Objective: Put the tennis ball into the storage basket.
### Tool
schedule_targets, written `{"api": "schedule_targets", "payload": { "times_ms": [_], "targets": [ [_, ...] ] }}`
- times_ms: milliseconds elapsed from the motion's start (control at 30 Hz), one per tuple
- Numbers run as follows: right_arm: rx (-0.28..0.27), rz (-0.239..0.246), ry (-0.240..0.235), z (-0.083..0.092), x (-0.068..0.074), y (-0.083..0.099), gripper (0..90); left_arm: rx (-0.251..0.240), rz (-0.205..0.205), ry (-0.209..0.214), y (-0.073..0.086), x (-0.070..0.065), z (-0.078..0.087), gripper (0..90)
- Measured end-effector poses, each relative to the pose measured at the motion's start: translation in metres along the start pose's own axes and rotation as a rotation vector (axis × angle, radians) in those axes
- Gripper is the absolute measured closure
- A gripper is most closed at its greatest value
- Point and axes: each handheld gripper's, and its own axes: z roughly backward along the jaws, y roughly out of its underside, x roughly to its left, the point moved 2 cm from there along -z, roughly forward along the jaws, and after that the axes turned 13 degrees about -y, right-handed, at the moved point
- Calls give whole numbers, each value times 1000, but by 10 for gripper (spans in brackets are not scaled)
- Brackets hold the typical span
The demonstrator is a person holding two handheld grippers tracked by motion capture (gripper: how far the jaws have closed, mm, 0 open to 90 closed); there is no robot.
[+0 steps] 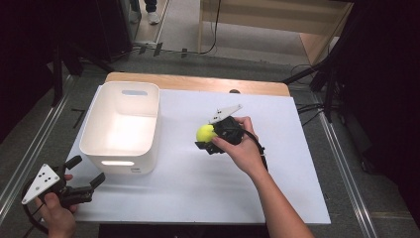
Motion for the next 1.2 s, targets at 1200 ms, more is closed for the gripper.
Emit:
{"api": "schedule_targets", "payload": {
  "times_ms": [1200],
  "targets": [
    [4,54,-42,-19,12,-31,235,2,0,3,0,0,0,0]
  ]
}}
